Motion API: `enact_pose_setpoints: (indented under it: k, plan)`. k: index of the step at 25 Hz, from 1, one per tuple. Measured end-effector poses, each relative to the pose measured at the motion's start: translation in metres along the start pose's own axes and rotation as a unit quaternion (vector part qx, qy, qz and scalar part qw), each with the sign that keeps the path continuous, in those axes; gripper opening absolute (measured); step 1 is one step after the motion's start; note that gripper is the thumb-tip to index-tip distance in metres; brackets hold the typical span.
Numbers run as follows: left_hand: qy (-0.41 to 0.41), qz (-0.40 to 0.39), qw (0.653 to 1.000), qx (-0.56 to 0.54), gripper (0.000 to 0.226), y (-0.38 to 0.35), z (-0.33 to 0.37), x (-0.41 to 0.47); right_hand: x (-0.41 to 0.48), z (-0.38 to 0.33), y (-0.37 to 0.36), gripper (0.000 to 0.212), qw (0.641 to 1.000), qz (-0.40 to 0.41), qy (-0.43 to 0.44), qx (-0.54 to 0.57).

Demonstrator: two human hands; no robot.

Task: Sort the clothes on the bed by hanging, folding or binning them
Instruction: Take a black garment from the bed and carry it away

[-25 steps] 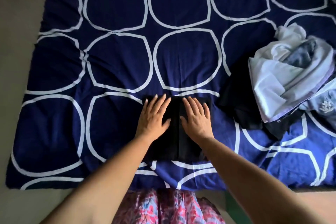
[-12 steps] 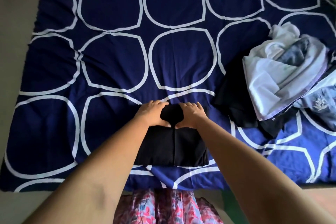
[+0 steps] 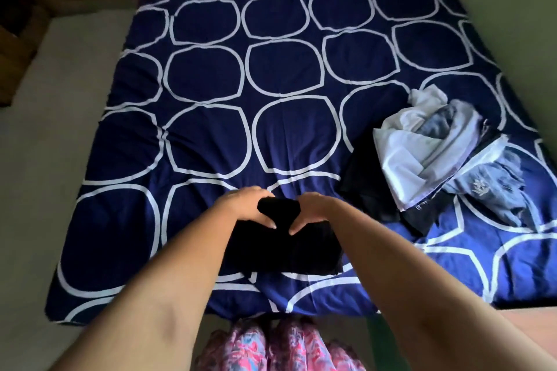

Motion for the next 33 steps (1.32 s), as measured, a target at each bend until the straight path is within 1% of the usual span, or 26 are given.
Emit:
enact_pose_setpoints:
  k: [2, 5, 6, 9, 12, 15, 19, 23, 26, 29, 33]
  plan:
    - [0.012, 0.038, 0.999, 0.008, 0.087, 0.045, -0.002, -0.028, -0.031, -0.018, 0.037, 0.069, 0.998, 0.041, 0.017, -0.038]
    - [0.027, 0.109, 0.994, -0.008, 0.075, 0.108, -0.005, -0.079, -0.082, -0.042, 0.087, 0.070, 0.984, 0.119, 0.028, -0.132]
    - [0.030, 0.128, 0.991, -0.013, 0.075, 0.125, -0.006, -0.095, -0.098, -0.049, 0.103, 0.069, 0.973, 0.151, 0.032, -0.170]
    - [0.040, 0.183, 0.982, -0.007, 0.076, 0.187, -0.006, -0.154, -0.164, -0.083, 0.156, 0.063, 0.925, 0.260, 0.054, -0.271]
    - [0.067, 0.250, 0.966, 0.018, 0.076, 0.242, -0.008, -0.219, -0.225, -0.121, 0.199, 0.063, 0.893, 0.325, 0.072, -0.305]
    - [0.082, 0.305, 0.948, 0.027, 0.074, 0.273, -0.008, -0.273, -0.268, -0.158, 0.221, 0.051, 0.870, 0.363, 0.104, -0.317]
    - [0.121, 0.309, 0.942, 0.052, 0.077, 0.271, -0.023, -0.330, -0.304, -0.209, 0.218, 0.051, 0.858, 0.370, 0.149, -0.322]
    - [0.174, 0.297, 0.937, 0.064, 0.078, 0.250, -0.051, -0.386, -0.319, -0.264, 0.198, 0.053, 0.845, 0.351, 0.181, -0.361]
    - [0.228, 0.296, 0.926, 0.055, 0.082, 0.226, -0.082, -0.434, -0.330, -0.313, 0.179, 0.051, 0.828, 0.350, 0.213, -0.382]
    - [0.267, 0.305, 0.913, 0.038, 0.080, 0.197, -0.108, -0.481, -0.344, -0.367, 0.154, 0.047, 0.798, 0.370, 0.260, -0.400]
    - [0.300, 0.321, 0.898, 0.022, 0.076, 0.152, -0.139, -0.547, -0.367, -0.432, 0.110, 0.043, 0.741, 0.445, 0.322, -0.386]
Point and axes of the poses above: each hand's wrist, its own x-axis towards the middle knuckle, its own y-axis out of the back of the hand, z = x × y, the point moved 9 cm from there along x, towards the middle knuckle, and after that the axes turned 10 degrees about x, right-handed, at the moved point
